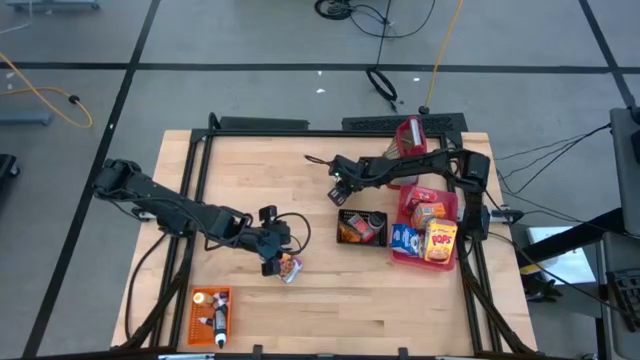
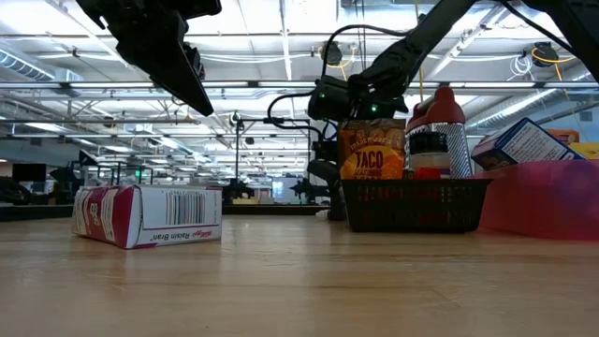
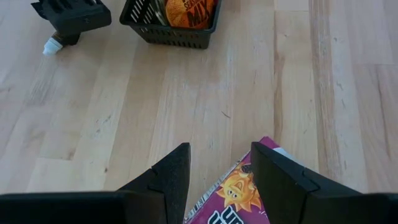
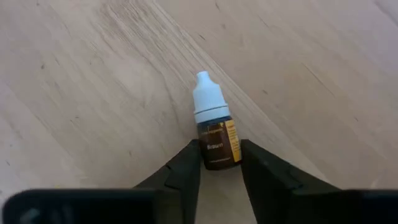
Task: Pick & Place Kitchen Items
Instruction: Put the small brown food coloring bottle into the orange bin
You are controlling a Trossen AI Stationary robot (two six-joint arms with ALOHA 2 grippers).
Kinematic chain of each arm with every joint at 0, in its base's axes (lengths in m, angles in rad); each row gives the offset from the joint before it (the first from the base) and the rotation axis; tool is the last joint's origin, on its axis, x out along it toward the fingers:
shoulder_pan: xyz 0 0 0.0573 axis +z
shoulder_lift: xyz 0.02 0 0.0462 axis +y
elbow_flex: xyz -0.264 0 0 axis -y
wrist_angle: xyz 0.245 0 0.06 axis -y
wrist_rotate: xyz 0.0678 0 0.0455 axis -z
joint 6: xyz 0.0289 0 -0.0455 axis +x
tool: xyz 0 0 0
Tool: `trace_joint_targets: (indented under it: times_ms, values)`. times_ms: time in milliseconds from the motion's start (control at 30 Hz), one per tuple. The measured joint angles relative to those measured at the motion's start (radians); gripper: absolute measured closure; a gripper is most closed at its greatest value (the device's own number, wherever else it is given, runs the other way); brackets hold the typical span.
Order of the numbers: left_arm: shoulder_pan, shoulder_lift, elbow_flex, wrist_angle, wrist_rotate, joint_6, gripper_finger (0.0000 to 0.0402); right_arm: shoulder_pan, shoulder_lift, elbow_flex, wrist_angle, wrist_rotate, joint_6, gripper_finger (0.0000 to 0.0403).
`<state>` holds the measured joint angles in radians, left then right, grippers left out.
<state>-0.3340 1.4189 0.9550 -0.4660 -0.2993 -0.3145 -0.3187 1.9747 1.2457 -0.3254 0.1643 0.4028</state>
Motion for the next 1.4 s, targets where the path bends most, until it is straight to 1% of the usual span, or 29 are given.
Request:
trace_joint_targets:
  times_ms: [133, 200, 367, 567, 767, 1033, 1233, 1400]
  values:
    - [0.0, 0.0, 0.0, 0.0, 0.0, -0.001, 0.0231, 0.0, 0.001, 0.0, 0.002, -0.001, -0.016, 0.0336]
    - [0.0, 0.0, 0.0, 0.0, 0.0, -0.001, 0.0231, 0.001, 0.002, 0.0, 0.003, -0.002, -0.031, 0.0349]
    - [0.0, 0.0, 0.0, 0.0, 0.0, -0.001, 0.0231, 0.007, -0.012, -0.002, 0.001, -0.005, -0.034, 0.035]
    - [0.0, 0.0, 0.0, 0.012, 0.0, -0.002, 0.0231, 0.03, -0.06, -0.005, -0.009, -0.026, -0.043, 0.0348]
    - [0.0, 0.0, 0.0, 0.026, -0.048, 0.015, 0.0231, 0.065, -0.112, -0.005, 0.004, -0.041, -0.052, 0.0349]
    - [0.0, 0.0, 0.0, 0.073, -0.07, 0.044, 0.0231, 0.139, -0.19, -0.004, 0.014, -0.065, -0.075, 0.0349]
    - [0.0, 0.0, 0.0, 0.127, -0.082, 0.086, 0.0231, 0.211, -0.25, -0.003, 0.067, -0.066, -0.1, 0.0349]
    - [0.003, 0.0, 0.0, 0.167, -0.116, 0.122, 0.0231, 0.276, -0.289, -0.003, 0.092, -0.066, -0.122, 0.0349]
